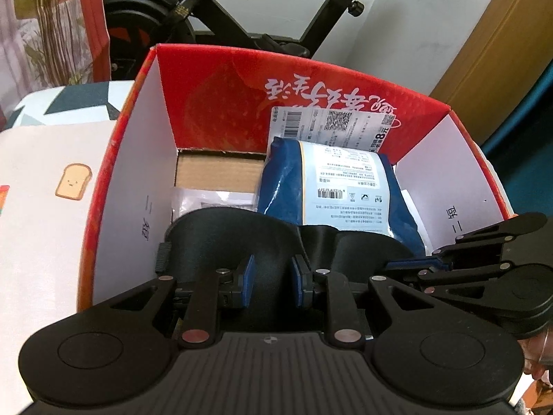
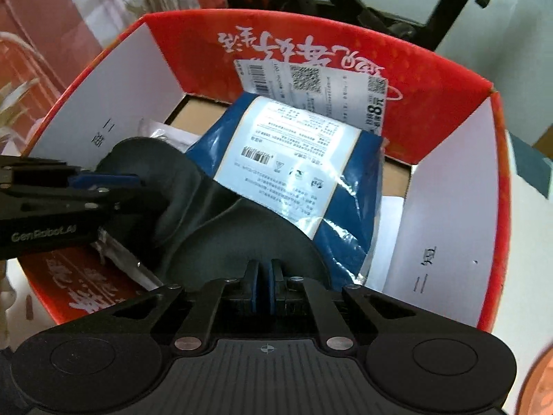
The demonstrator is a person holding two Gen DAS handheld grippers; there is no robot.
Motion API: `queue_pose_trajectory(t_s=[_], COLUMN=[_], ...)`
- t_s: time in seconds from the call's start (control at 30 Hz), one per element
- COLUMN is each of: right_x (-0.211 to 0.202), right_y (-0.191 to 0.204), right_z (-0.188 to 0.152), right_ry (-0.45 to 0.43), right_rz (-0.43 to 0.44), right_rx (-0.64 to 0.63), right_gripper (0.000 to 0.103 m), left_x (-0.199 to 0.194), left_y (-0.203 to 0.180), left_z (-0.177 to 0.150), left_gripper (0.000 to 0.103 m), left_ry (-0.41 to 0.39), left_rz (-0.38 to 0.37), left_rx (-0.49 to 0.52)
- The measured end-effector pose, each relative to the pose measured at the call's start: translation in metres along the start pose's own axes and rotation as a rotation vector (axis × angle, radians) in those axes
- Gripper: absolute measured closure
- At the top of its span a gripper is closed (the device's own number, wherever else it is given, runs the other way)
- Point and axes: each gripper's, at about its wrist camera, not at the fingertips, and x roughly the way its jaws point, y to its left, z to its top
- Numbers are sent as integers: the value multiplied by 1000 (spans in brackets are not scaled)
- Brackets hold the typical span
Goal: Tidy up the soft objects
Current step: 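Lower the eye mask into the red box beside the blue package, then open both grippers and withdraw them toward the grey mesh cloth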
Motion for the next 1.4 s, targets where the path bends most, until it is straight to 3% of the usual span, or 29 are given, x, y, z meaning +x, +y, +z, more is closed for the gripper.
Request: queue_pose_trajectory(t_s=[0.33, 0.4, 0.43, 0.47, 0.5, 0.53, 0.63, 0.7, 0.97, 1.2, 1.4], right_x=[-60, -73, -78, -84, -89, -93, -103, -109, -125, -121, -114], right_y=[17, 18, 18, 18, 17, 16, 10, 9, 1, 5, 6], right_z=[-24, -32, -35, -39, -44, -49, -65, -76, -133, -174, -200], right_ry=[-258, -297, -316, -337, -362, -391, -443, -481, -654, -706, -717], right_rz=[-58, -69, -72, -74, -66, -55, -50, -60, -15, 4, 9], right_rx=[-15, -19, -18, -13, -4, 10, 42, 50, 175, 197, 223], right_gripper=[52, 39, 35, 23, 13, 10, 0, 0, 0, 0, 0], left_x=[-47, -59, -68, -75, -83, -93, -112, -125, -147, -144, -137], left_y=[-20, -22, -21, -20, -19, -19, -22, -22, -17, -17, -8], left_z=[-11, -16, -20, -23, -28, -34, -51, -61, -100, -131, -158], left_gripper=[76, 63, 45, 29, 23, 15, 6, 0, 0, 0, 0], left_ry=[-137, -163, -185, -204, -226, -254, -319, -366, -455, -434, -408], left_rz=[55, 59, 52, 42, 32, 29, 57, 42, 48, 106, 104], left_rx=[134, 147, 141, 131, 124, 124, 150, 148, 54, 56, 12])
